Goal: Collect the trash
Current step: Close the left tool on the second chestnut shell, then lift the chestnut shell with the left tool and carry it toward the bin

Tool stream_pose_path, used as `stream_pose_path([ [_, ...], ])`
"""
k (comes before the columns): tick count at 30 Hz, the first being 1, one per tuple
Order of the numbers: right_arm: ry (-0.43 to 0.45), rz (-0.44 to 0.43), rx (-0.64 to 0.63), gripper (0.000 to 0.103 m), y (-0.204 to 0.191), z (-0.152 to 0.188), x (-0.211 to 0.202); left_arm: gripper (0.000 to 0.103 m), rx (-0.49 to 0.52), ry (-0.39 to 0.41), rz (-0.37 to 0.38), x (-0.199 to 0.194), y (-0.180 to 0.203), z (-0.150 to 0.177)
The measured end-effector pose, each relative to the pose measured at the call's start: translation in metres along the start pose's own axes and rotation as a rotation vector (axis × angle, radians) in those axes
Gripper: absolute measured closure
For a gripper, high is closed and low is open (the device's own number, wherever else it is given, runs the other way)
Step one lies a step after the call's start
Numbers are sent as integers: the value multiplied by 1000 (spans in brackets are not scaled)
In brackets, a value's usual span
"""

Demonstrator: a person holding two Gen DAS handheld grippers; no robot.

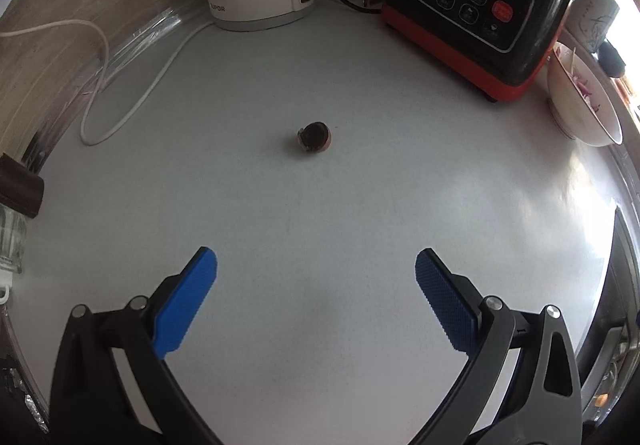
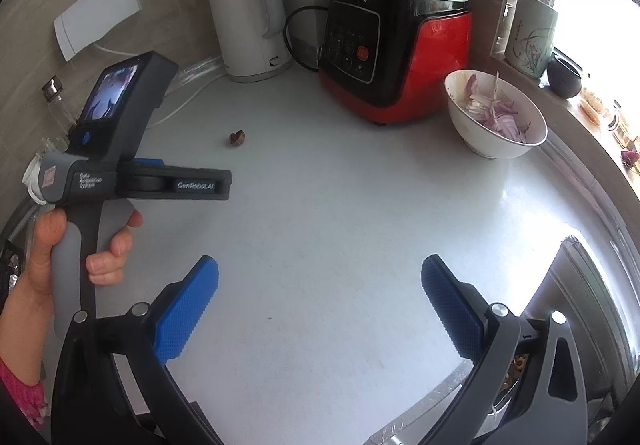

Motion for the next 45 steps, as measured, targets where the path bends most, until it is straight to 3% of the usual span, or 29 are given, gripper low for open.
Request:
stream_pose_path([
  [8,-27,-16,22,2,3,-2,17,8,5,22,1,21,0,-37],
  [16,-48,-29,42,2,9,4,24,8,4,23,-9,41,2,-50],
  [19,-51,-34,43,2,10,6,25,16,13,27,-21,46,4,-51],
  [25,-59,-36,45,2,11,9,28,51,0,13,5,56,5,-54],
  [27,-60,-39,45,2,11,9,29,71,1,18,15,57,6,-57],
  [29,-64,-40,44,2,10,10,30,80,5,22,18,58,8,-60],
  [45,-78,-59,28,2,0,12,37,81,21,92,22,40,10,-53],
])
Point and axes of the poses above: each gripper's, at about its wrist camera, not at the fingertips, and x roughly the way its jaws point, y to its right, z to its underside, the point moved 7 cm from there along x, roughly the way its jaws point, and after that the axes turned 6 degrees about x, right-handed, at the moved point
